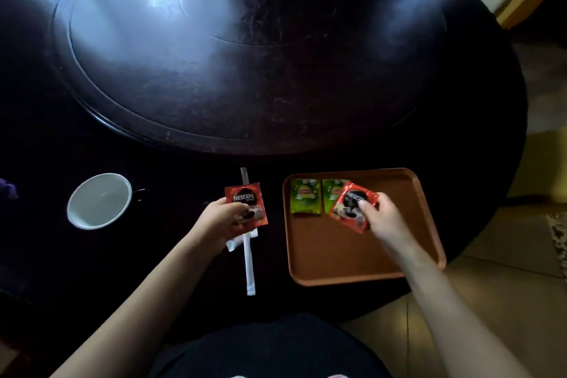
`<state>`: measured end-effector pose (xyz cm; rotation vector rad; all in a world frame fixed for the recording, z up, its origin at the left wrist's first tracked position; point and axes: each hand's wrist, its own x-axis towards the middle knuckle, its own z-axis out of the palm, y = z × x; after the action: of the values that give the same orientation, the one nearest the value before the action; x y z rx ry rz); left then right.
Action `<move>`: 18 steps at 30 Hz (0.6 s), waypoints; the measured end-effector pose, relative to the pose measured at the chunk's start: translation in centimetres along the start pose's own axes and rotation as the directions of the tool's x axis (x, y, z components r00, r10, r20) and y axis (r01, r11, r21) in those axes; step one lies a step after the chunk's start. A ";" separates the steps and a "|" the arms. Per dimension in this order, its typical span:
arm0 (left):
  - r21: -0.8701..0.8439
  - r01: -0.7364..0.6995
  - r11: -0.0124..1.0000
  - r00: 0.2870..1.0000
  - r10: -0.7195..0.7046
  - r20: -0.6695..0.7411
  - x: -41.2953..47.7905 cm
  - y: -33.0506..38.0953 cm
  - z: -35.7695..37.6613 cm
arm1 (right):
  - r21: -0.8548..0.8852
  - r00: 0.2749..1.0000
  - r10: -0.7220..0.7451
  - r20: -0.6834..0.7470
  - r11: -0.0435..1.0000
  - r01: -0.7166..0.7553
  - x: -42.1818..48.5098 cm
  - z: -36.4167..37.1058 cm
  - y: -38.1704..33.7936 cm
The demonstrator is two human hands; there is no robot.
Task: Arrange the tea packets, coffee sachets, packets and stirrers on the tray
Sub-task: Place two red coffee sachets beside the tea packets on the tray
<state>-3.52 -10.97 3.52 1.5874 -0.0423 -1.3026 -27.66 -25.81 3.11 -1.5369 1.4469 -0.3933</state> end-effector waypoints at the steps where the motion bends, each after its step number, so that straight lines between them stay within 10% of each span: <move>1: -0.001 0.016 1.000 1.000 -0.016 0.012 0.1 0.2 1.1 | 0.005 1.000 0.023 -0.019 1.000 -0.023 1.1 -1.2 0.4; 18: 0.062 0.014 0.998 1.000 -0.014 0.001 1.8 -2.1 9.9 | -0.297 0.976 -0.143 -0.166 0.951 0.089 7.5 -3.8 4.1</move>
<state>-11.23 -17.66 2.09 1.6427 -0.0728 -1.3246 -31.13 -33.48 -0.98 -1.8668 1.6169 -0.4196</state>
